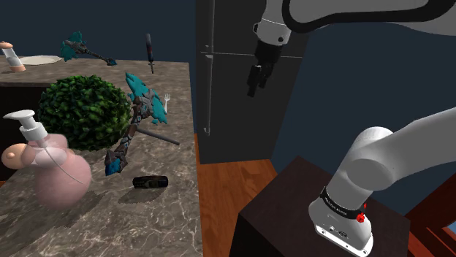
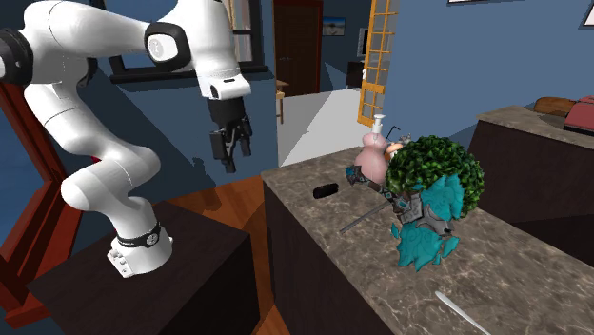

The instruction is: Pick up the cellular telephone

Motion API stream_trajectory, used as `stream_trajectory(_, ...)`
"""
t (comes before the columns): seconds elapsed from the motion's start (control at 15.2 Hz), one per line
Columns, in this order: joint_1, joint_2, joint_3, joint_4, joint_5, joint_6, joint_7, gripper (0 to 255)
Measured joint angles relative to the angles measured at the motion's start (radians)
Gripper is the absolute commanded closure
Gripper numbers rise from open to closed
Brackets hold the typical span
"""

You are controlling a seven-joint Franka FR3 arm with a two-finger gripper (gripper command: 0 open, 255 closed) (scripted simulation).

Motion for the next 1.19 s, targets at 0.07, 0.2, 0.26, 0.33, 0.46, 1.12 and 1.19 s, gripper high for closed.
stream_trajectory(0.07,0.008,0.029,0.013,0.002,0.004,0.025,0.000,0)
stream_trajectory(0.2,0.022,0.074,0.032,0.007,0.007,0.059,-0.008,0)
stream_trajectory(0.26,0.028,0.116,0.048,0.025,0.008,0.083,-0.006,0)
stream_trajectory(0.33,0.035,0.147,0.059,0.034,0.008,0.101,-0.008,0)
stream_trajectory(0.46,0.046,0.216,0.083,0.064,0.005,0.135,-0.010,0)
stream_trajectory(1.12,0.108,0.531,0.205,0.196,-0.057,0.285,0.012,0)
stream_trajectory(1.19,0.115,0.557,0.215,0.205,-0.065,0.298,0.013,0)
